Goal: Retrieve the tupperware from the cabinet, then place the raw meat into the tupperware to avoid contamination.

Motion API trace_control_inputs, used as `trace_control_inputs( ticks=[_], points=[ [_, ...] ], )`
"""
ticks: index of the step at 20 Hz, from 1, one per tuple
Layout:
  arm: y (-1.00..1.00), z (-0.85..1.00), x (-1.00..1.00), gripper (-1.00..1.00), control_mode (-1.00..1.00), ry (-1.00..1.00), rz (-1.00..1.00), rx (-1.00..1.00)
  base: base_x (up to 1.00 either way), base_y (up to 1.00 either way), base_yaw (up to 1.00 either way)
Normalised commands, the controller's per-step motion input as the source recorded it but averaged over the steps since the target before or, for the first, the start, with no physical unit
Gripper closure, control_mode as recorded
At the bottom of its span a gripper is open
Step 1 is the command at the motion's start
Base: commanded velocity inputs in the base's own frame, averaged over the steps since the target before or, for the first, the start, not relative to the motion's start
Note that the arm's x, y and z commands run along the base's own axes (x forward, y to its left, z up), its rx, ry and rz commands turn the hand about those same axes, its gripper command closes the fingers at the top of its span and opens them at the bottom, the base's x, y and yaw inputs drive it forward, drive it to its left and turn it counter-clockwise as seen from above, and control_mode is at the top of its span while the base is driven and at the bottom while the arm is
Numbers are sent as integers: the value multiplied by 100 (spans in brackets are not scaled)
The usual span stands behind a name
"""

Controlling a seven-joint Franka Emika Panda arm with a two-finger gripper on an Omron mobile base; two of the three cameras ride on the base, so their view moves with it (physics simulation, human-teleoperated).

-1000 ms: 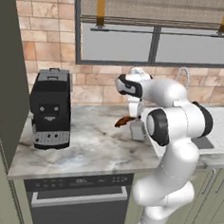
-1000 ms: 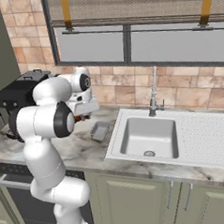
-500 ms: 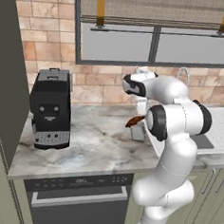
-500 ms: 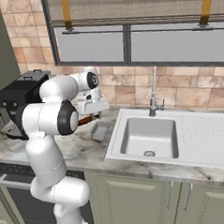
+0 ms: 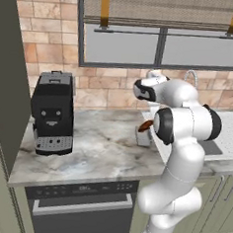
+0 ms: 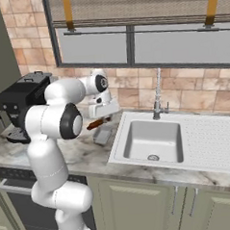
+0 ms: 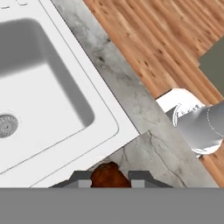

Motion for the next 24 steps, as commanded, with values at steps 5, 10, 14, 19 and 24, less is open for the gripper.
trace_control_inputs(
  ticks=[5,10,14,19,24],
  points=[
    [-22,-9,26,100,-100,-2,4,-7,0,0,0],
    [-14,-17,13,100,-100,-6,1,-11,0,0,0],
    [-8,-14,9,100,-100,-4,0,-8,0,0,0],
    [-1,-11,18,100,-100,0,0,-2,0,0,0],
    [0,-9,21,100,-100,0,0,-4,0,0,0]
  ],
)
